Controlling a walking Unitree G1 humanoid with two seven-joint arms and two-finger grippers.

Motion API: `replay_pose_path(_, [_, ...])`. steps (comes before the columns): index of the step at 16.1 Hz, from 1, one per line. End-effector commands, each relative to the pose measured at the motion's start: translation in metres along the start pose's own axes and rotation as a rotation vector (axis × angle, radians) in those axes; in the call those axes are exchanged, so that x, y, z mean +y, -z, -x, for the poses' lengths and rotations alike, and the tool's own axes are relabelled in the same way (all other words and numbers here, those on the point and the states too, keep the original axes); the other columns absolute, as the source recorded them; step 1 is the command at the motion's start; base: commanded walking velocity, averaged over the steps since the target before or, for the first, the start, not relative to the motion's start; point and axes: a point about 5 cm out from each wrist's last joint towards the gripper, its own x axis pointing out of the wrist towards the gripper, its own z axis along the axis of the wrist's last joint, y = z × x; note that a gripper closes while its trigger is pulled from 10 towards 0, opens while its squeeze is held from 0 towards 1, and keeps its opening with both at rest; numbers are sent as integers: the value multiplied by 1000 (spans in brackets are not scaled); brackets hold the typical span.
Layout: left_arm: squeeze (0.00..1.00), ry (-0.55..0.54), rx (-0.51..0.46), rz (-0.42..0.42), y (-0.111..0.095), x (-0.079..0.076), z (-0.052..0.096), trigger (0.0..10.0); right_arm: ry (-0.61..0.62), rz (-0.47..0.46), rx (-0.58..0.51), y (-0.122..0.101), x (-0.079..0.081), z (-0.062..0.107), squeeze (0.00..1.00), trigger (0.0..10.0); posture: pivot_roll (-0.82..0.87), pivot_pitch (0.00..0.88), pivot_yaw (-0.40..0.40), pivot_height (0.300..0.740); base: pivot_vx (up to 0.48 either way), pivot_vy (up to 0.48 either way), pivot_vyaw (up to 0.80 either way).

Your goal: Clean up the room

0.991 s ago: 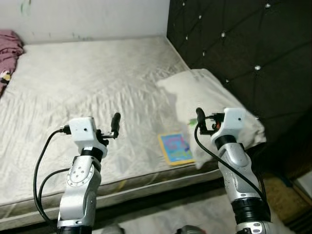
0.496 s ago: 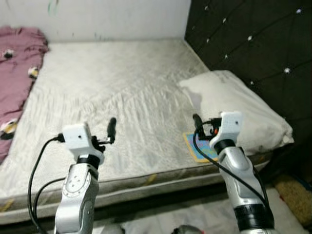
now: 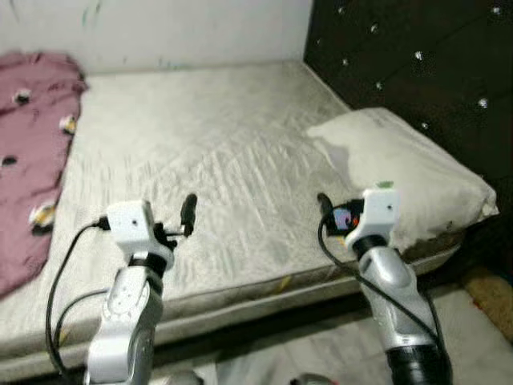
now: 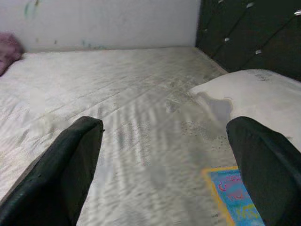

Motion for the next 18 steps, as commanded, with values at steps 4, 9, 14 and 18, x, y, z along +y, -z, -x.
replay_pose_path(4, [0,-1,4,-13,-4,2,0,10000,-23,-3,-28,-10,7,-3,0,10000,-27,0,-35,740,0,454,-325])
replay_pose_path(9, [0,-2,4,-17,-4,2,0,10000,-25,1,-22,-10,7,-3,0,10000,-26,0,-42,740,0,453,0])
replay_pose_path(14, [0,-7,3,-19,-5,2,-1,10000,-32,-2,-23,-10,8,-4,0,10000,-27,1,-35,740,0,452,0])
replay_pose_path(18, [0,-7,-5,-18,-7,2,-3,10000,-44,2,-31,-12,10,-6,0,10000,-31,6,-32,740,0,452,0])
